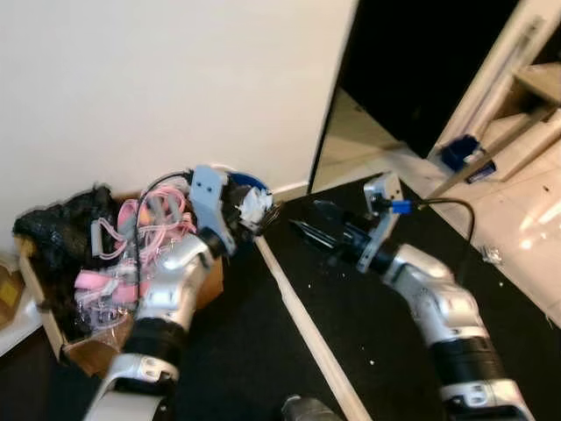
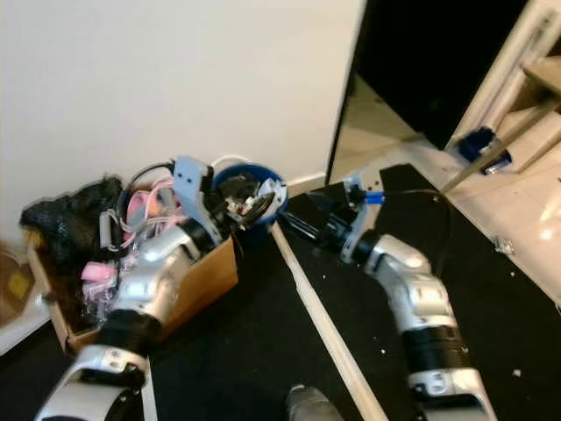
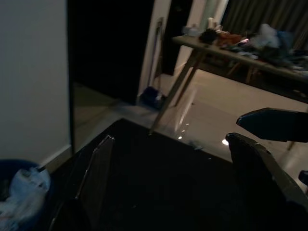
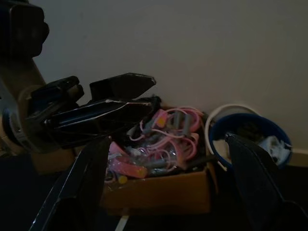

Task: Picking trash to rubbish bin

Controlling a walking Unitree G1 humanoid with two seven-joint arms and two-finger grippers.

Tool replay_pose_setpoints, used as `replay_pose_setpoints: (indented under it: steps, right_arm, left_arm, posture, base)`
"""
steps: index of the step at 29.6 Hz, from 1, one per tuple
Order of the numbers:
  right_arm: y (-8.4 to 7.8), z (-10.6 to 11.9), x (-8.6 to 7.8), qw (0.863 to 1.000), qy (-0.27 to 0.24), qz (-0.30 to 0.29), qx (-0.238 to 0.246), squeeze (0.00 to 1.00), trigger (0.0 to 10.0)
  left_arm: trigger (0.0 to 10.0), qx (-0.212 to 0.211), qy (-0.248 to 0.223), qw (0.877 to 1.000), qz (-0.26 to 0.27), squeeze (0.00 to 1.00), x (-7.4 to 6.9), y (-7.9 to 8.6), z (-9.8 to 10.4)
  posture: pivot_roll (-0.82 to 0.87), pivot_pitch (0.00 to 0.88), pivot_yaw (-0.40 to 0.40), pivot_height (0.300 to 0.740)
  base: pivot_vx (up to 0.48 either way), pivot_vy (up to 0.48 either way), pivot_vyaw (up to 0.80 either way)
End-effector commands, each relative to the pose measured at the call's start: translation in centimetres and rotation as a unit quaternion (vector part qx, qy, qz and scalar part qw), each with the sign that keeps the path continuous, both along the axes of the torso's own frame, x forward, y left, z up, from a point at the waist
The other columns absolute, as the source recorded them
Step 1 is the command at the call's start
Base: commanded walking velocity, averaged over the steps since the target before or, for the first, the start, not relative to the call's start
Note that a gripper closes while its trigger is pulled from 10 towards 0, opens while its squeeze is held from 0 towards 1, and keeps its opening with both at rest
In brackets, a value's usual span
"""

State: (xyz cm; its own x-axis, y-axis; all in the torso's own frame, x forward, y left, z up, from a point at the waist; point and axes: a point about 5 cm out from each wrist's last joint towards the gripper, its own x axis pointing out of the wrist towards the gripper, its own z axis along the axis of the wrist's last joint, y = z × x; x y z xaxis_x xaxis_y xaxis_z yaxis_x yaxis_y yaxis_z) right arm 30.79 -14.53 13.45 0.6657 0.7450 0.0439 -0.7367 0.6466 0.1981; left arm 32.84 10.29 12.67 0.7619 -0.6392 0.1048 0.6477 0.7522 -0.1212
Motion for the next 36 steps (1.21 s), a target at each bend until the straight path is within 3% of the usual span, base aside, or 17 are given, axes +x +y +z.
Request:
replay_pose_setpoints:
  steps: [1, 36]
  right_arm:
    - [0.25, -0.35, -0.1, 1.0, 0.005, 0.003, -0.001, 0.0, 10.0]
    - [0.24, -0.39, -0.07, 1.0, 0.004, 0.004, -0.004, 0.0, 10.0]
  left_arm:
    - [10.0, 0.005, 0.007, 1.0, -0.001, 0.0, -0.08, 0.14, -0.4]
    - [10.0, -0.007, 0.011, 1.0, 0.008, 0.0, 0.02, 0.28, -0.3]
  posture:
    - [-0.09, 0.0, -0.03, 0.74]
    - [-0.09, 0.0, -0.032, 0.74]
  base:
    - [0.0, 0.0, -0.77]
    - [0.0, 0.0, -0.77]
